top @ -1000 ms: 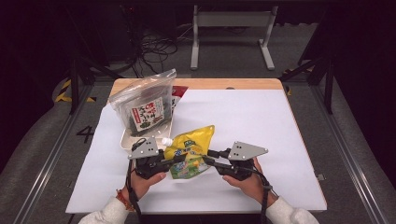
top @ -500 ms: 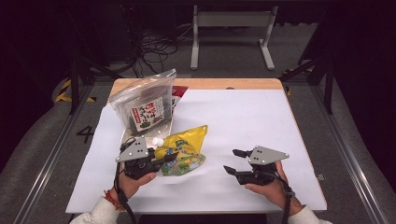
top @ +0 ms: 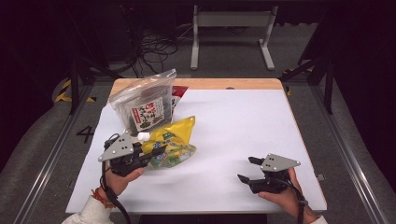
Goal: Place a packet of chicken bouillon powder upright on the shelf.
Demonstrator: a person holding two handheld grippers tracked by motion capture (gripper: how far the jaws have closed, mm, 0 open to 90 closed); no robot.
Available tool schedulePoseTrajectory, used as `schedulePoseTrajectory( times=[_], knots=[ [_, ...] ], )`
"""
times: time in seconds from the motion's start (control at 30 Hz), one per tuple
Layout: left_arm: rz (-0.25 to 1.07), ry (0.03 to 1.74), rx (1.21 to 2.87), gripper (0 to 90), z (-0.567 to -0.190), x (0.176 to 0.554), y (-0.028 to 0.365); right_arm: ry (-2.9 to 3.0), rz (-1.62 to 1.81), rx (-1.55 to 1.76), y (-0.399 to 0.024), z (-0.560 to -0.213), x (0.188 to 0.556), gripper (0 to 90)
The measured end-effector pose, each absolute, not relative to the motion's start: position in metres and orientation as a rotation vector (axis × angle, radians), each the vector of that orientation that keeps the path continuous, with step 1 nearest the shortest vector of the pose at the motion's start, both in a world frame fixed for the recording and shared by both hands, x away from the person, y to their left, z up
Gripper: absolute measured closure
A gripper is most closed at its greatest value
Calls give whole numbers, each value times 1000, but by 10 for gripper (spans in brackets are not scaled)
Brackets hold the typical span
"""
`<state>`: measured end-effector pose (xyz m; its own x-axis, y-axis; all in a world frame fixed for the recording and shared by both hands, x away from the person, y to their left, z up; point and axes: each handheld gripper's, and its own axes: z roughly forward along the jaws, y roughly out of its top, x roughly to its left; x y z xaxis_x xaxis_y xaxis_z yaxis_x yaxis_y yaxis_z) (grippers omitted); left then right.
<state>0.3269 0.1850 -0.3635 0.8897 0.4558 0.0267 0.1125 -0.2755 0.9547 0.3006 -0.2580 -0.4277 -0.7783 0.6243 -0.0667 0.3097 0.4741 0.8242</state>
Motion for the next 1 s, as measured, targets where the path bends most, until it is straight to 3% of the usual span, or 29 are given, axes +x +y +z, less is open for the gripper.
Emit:
schedulePoseTrajectory(
  times=[0.7, 1.0],
  knots=[
    [535, 438, 1816, 836, -337, 344, 230, 2408, 1199, 775, -256, -434, 294, 167],
    [526, 444, 1881, 836, -345, 360, 241, 2426, 1191, 777, -255, -437, 295, 166]
  ],
)
